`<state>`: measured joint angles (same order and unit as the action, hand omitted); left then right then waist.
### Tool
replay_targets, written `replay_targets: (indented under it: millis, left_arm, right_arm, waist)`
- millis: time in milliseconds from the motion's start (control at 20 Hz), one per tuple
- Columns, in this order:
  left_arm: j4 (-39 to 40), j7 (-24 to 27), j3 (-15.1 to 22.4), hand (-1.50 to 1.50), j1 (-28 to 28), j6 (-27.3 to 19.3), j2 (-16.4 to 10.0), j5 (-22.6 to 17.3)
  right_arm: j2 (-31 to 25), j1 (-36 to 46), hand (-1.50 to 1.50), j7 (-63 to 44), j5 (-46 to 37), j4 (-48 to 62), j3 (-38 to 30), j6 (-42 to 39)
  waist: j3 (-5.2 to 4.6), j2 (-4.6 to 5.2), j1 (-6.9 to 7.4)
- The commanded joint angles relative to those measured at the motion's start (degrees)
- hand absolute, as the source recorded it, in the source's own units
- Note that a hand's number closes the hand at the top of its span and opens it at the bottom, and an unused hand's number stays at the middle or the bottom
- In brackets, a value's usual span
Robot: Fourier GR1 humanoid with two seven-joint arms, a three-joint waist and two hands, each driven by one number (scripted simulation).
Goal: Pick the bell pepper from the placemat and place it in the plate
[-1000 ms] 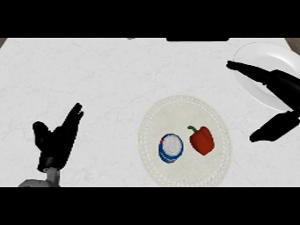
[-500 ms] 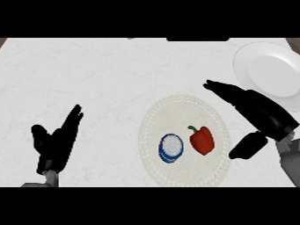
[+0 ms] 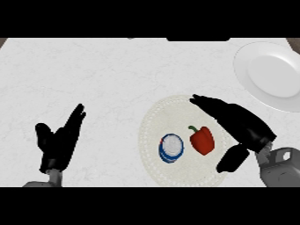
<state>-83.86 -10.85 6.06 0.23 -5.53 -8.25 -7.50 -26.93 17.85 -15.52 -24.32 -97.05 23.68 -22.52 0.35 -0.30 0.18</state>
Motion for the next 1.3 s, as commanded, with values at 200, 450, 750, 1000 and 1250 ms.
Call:
replay_targets:
  millis: [200,450,750,1000,1250]
  left_arm:
    - [2.94,-2.07,0.12,0.0,0.21,1.21,1.19,0.34]
    - [4.39,-1.44,-1.42,0.0,-1.58,1.42,1.62,0.35]
    - [-1.05,-4.4,-0.84,0.0,1.96,1.46,1.41,0.66]
    - [3.71,-1.27,-1.39,0.0,0.14,2.99,2.22,1.0]
    - [0.35,-0.4,-2.31,0.0,3.76,6.22,0.46,-0.84]
  right_arm:
    - [1.74,-3.57,-1.5,0.19,-9.32,-0.81,1.78,0.69]
    - [1.96,-1.14,-1.5,2.51,-12.61,3.39,-1.28,0.01]
    - [7.06,-3.53,-1.5,3.39,-17.33,7.15,1.6,2.7]
    - [6.83,-2.06,-1.5,7.17,-18.62,11.95,-0.65,1.21]
    - [6.16,-0.39,1.5,12.22,-24.0,14.41,2.92,2.32]
  waist:
    - [-0.36,0.26,-0.27]
    - [-0.36,0.32,-0.19]
    - [-0.34,0.28,0.0]
    - [-0.35,0.34,-0.1]
    - [-0.35,0.32,0.24]
